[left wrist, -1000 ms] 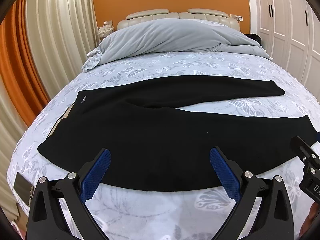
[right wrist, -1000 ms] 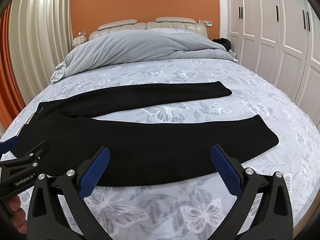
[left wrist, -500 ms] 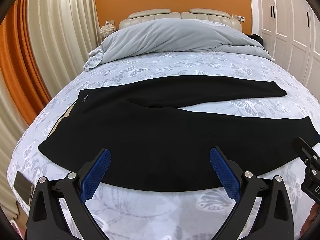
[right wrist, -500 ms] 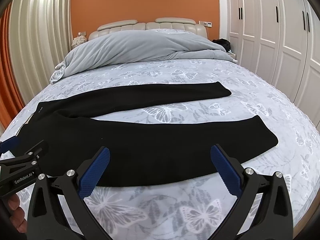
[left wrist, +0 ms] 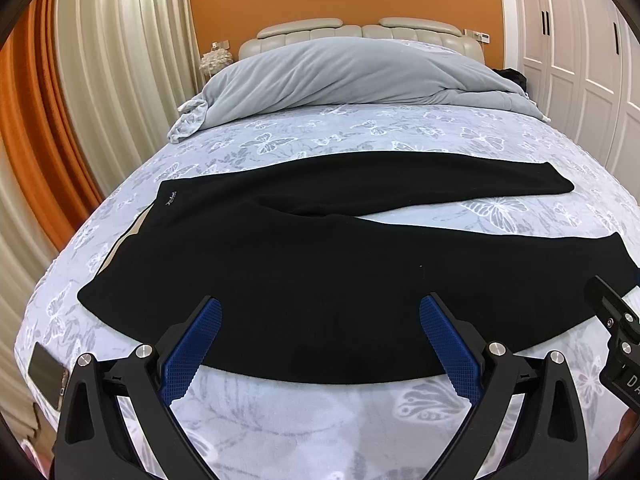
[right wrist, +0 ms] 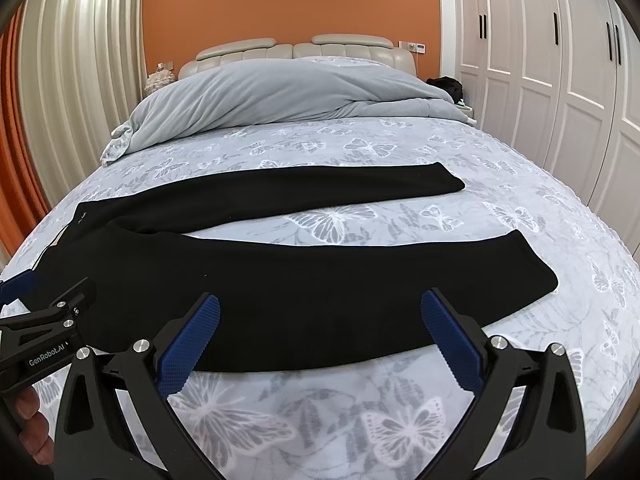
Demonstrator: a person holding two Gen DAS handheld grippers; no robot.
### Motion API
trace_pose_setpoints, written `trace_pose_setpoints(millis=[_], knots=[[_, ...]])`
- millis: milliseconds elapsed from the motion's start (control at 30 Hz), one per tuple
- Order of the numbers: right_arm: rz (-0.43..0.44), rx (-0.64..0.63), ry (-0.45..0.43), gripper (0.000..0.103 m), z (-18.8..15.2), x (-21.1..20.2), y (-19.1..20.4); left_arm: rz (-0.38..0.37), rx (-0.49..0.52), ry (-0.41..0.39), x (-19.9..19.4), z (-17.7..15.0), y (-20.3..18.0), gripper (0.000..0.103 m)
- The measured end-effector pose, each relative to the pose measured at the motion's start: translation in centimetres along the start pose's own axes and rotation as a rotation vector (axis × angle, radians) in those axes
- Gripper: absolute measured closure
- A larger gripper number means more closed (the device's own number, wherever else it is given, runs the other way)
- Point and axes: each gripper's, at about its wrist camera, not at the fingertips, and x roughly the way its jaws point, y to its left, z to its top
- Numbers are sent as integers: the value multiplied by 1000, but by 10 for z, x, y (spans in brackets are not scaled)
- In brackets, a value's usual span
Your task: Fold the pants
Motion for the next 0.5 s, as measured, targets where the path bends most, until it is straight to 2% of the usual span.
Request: trace_pose_setpoints(millis=[500], knots=[[0, -3, 2, 5, -1, 0, 2, 1, 1, 0, 0, 0, 0, 5]])
